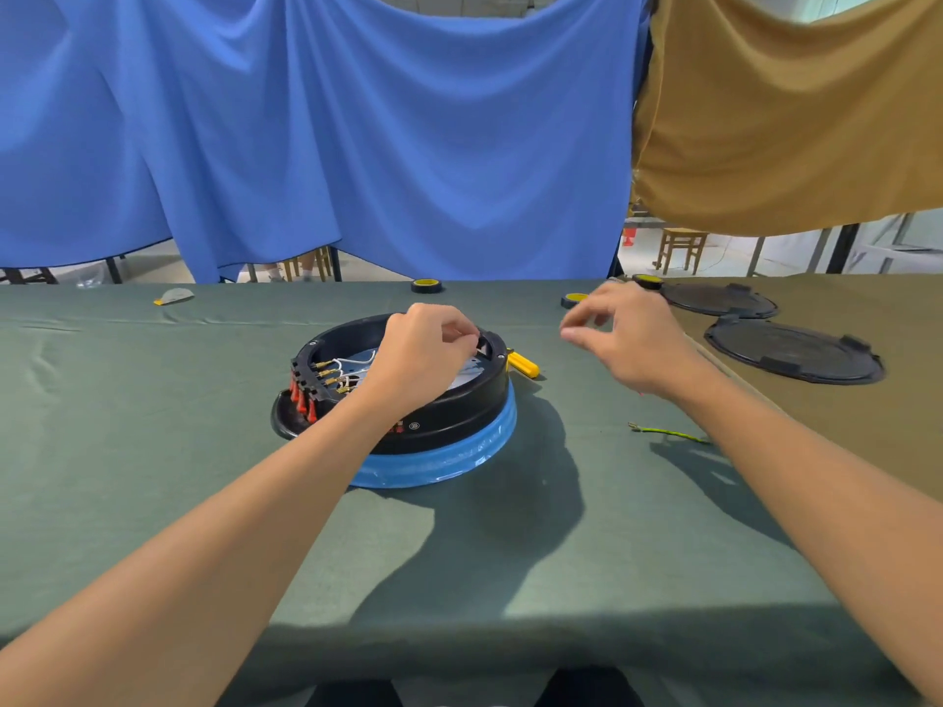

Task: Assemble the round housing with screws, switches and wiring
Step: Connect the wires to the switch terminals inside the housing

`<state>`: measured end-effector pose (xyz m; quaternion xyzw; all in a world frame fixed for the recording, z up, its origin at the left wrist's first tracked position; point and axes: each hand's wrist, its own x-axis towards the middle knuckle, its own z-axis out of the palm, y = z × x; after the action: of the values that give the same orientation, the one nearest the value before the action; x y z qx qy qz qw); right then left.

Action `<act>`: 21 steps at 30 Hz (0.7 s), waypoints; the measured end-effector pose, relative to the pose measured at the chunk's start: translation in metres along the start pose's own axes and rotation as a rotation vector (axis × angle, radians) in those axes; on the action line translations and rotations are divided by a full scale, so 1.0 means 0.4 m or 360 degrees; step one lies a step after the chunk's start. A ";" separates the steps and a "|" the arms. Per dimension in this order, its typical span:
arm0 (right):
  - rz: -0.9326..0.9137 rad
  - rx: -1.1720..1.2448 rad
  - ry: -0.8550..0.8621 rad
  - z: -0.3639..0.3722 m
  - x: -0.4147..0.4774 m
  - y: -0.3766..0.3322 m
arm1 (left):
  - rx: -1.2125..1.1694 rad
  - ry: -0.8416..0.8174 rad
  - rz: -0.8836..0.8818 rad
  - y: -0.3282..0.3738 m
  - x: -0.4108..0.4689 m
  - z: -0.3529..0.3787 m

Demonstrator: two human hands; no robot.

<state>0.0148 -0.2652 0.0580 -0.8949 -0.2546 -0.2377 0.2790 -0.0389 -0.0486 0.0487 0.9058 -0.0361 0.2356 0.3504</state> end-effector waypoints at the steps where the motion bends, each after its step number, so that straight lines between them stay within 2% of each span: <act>1: -0.0004 0.0159 0.0069 -0.007 0.013 -0.023 | -0.0067 0.0030 -0.0022 0.000 0.005 -0.005; 4: 0.0034 0.0612 0.0159 -0.011 0.048 -0.090 | -0.0222 0.0112 -0.0011 0.004 0.022 -0.019; 11: 0.0235 0.1592 0.0063 0.030 0.103 -0.191 | -0.0487 0.0159 0.0183 0.031 0.054 -0.036; 17: 0.0304 0.1723 0.0063 0.086 0.114 -0.202 | -0.0408 0.0390 0.0156 0.021 0.071 -0.042; 21: 0.0372 0.1561 0.0113 0.133 0.115 -0.185 | -0.0329 0.0448 0.0152 0.003 0.087 -0.045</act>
<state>0.0212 -0.1645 0.0732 -0.6724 -0.2247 -0.0877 0.6998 -0.0157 -0.0341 0.0766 0.8203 -0.0537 0.3714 0.4316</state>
